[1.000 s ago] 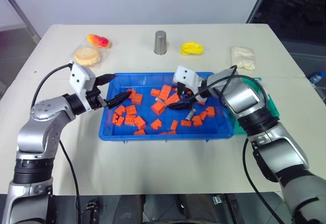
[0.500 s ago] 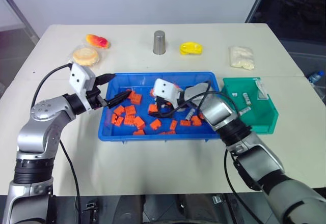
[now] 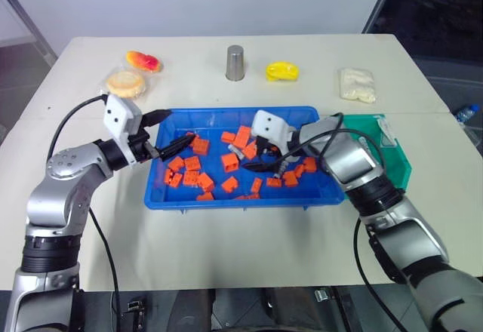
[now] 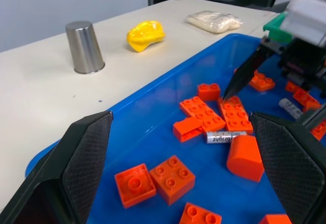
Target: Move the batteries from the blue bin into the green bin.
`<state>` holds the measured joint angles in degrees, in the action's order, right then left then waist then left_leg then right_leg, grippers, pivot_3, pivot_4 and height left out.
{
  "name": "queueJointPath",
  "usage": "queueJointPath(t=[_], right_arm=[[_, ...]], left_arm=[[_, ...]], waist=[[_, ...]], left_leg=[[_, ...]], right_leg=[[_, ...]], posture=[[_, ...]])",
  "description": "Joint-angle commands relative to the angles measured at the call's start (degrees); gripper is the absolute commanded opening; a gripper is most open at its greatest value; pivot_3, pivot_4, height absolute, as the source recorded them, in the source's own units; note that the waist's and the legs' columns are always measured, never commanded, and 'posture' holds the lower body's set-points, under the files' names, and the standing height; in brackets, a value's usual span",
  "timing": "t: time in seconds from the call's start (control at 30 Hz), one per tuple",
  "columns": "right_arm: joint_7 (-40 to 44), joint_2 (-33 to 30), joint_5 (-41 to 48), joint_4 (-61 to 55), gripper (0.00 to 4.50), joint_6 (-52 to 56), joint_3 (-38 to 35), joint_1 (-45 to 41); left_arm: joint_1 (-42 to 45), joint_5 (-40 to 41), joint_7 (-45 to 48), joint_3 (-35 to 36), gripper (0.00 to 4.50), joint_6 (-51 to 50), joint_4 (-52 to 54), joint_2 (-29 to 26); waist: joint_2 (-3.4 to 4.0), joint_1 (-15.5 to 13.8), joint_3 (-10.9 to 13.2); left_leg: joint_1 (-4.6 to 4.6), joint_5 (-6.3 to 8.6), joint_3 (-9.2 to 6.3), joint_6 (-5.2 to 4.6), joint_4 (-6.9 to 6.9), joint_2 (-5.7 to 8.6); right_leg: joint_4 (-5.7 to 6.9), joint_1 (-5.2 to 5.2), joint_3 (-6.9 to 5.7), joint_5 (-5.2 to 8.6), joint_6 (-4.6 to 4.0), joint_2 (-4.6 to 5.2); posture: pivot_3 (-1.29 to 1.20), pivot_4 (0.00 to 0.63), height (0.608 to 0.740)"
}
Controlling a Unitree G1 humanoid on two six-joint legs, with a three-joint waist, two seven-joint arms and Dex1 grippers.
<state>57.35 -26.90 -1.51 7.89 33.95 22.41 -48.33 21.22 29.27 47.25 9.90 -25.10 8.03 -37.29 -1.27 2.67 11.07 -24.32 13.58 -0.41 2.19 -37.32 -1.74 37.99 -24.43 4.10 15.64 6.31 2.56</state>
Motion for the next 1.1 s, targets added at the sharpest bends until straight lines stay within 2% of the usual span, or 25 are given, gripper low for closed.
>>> queueJointPath(t=[0.03,0.17,0.47,0.6,0.9,1.0,1.03,1.1], right_arm=[[0.7,-1.16,0.46,-3.27,4.46,-0.57,-1.08,0.06],[0.13,-1.22,-0.63,-1.71,4.46,-2.8,-0.04,0.92],[-8.59,5.14,-5.59,10.32,4.46,-14.91,1.62,1.07],[-8.31,6.84,-4.5,9.31,4.46,-14.44,0.63,0.91],[-3.24,5.78,-1.58,1.85,4.46,-7.45,0.24,2.7],[-2.83,5.96,-1.36,1.72,3.59,-6.33,0.64,3.07],[-2.9,6.09,-1.56,2.51,3.18,-6.47,0.85,2.98],[-3.08,6.32,-1.83,3.83,2.03,-6.79,1.03,2.76]], left_arm=[[1.15,-0.08,0.11,0.63,4.5,1.25,1.2,-0.29],[1.9,-0.22,0.25,0.31,4.5,1.42,0.54,-0.18],[1.93,-0.32,-0.12,0.2,4.5,1.47,1.03,0.34],[1.25,-0.13,-0.31,0.68,4.5,1.27,1.7,0.07],[1.14,-0.34,-0.27,0.53,4.5,1.51,1.54,-0.01],[1.57,-0.58,-0.19,0.15,4.5,1.71,1.14,0.19],[1.74,-0.65,-0.19,0.05,4.5,1.75,1.01,0.24],[1.94,-0.76,-0.15,-0.01,4.5,1.74,0.88,0.33]], waist=[[0.0,-0.08,0.0],[0.0,-0.22,0.0],[-0.01,-0.09,-0.01],[-0.01,-0.12,-0.01],[-0.01,-0.18,-0.01],[-0.01,-0.16,-0.01],[-0.01,-0.16,-0.01],[-0.01,-0.13,-0.01]], left_leg=[[0.0,0.0,0.0,0.0,0.0,0.0],[-0.02,0.0,0.02,0.0,-0.03,0.02],[-0.01,-0.01,0.01,0.01,0.0,0.01],[-0.01,-0.01,0.02,0.03,-0.01,0.02],[-0.02,-0.01,0.0,0.03,-0.01,0.02],[-0.02,-0.01,0.01,0.03,-0.01,0.02],[-0.02,-0.01,0.01,0.03,-0.01,0.02],[-0.01,-0.01,0.0,0.03,-0.01,0.02]], right_leg=[[0.0,0.0,0.0,0.0,0.0,0.0],[-0.01,0.01,0.0,0.0,0.0,0.04],[0.01,-0.01,0.0,0.0,0.0,0.02],[0.0,0.0,0.01,0.0,0.0,0.04],[0.01,0.0,0.0,0.0,0.0,0.04],[0.01,0.0,0.0,0.0,0.0,0.04],[0.01,0.0,0.0,0.0,0.0,0.03],[0.01,0.0,0.0,0.0,0.0,0.03]], posture=[[0.0,0.15,0.74],[0.0,0.15,0.74],[0.0,0.15,0.74],[0.0,0.15,0.74],[0.0,0.15,0.74],[0.0,0.15,0.74],[0.0,0.15,0.74],[0.0,0.15,0.74]])
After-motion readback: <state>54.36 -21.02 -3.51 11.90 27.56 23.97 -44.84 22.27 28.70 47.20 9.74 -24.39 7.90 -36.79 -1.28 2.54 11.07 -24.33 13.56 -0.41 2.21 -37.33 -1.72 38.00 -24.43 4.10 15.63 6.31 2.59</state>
